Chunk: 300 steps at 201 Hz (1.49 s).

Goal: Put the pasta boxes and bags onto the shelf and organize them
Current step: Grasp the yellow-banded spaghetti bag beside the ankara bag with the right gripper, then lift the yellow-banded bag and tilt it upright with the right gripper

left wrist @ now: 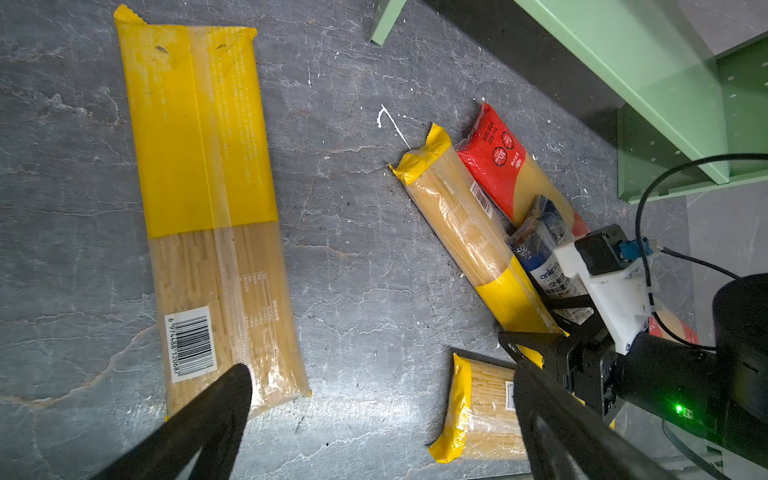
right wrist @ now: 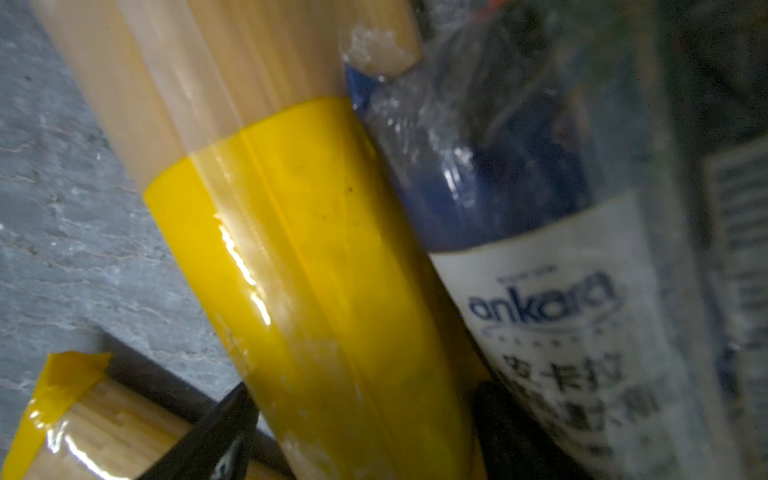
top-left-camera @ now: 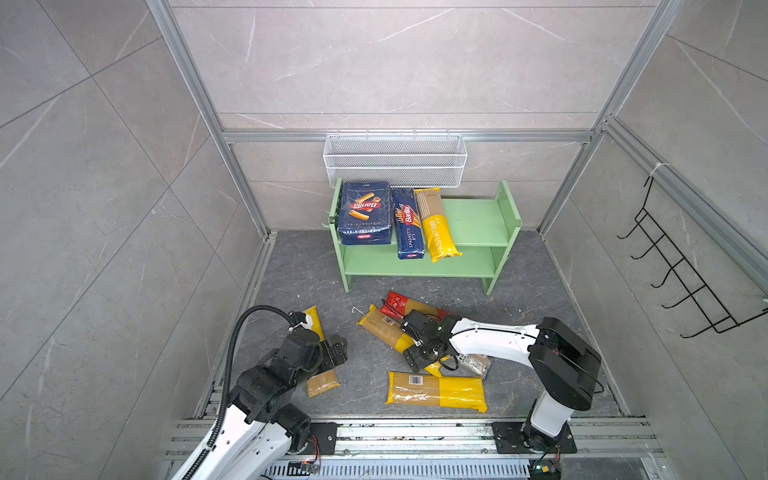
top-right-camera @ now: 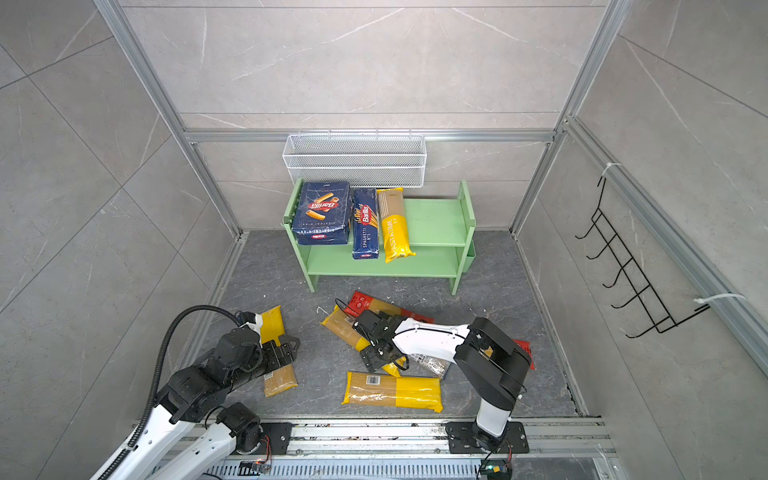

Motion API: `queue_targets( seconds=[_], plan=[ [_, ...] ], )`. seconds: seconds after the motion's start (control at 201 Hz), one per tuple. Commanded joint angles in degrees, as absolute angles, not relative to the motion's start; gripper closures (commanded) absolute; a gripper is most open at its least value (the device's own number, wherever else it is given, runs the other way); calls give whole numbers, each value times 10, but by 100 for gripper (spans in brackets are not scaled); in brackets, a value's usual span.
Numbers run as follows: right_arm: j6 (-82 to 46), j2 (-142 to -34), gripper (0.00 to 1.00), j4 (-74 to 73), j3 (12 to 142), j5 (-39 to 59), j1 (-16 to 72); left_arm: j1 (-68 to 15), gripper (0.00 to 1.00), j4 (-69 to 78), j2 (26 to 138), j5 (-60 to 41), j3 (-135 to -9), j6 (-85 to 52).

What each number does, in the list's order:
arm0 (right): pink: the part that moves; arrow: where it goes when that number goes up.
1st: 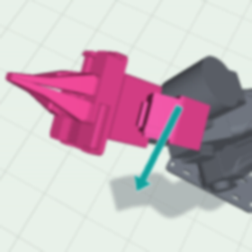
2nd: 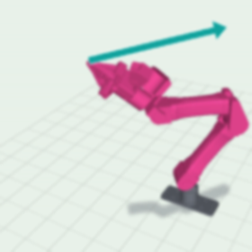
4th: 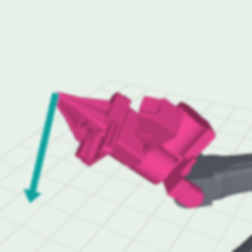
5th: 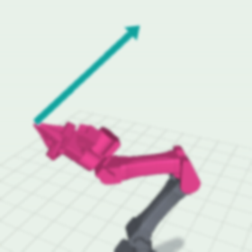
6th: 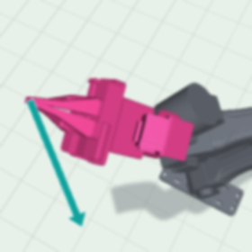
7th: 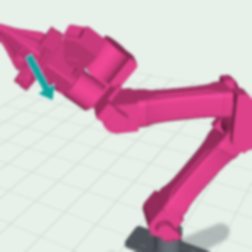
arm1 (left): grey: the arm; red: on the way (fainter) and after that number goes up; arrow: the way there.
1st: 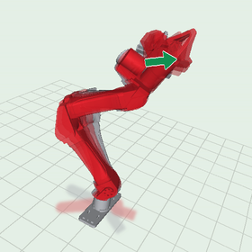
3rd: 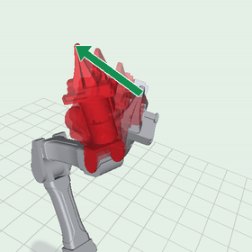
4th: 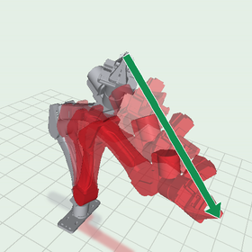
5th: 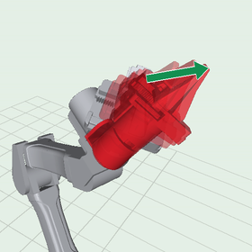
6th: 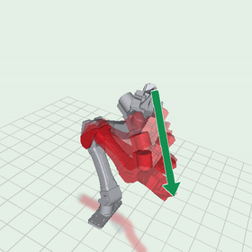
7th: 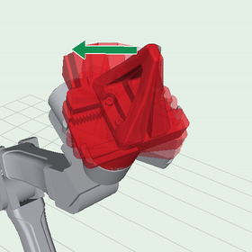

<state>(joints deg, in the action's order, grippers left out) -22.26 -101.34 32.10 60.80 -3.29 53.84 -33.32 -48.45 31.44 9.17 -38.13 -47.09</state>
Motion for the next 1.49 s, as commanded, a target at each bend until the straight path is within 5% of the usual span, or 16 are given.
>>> queue_targets(
  seconds=[0.0, 0.149, 0.334, 0.672, 1.15, 1.489],
  plan=[
    [-205, -1065, 19, 296, 615, -25, 527, -329, 0, -486, 313, 107, -395, -465],
    [-197, -1089, 27, 289, 627, -12, 518, -330, 0, -490, 308, 110, -396, -466],
    [-189, -1108, 58, 281, 635, -2, 510, -329, 0, -491, 309, 112, -396, -466],
    [-177, -1099, 100, 272, 657, 57, 495, -329, 0, -502, 308, 119, -408, -469],
    [-242, -1025, 100, 154, 596, 240, 438, -329, 0, -515, 302, 127, -430, -471],
    [-276, -975, 100, 103, 553, 268, 428, -330, 0, -523, 312, 127, -449, -465]
  ],
)
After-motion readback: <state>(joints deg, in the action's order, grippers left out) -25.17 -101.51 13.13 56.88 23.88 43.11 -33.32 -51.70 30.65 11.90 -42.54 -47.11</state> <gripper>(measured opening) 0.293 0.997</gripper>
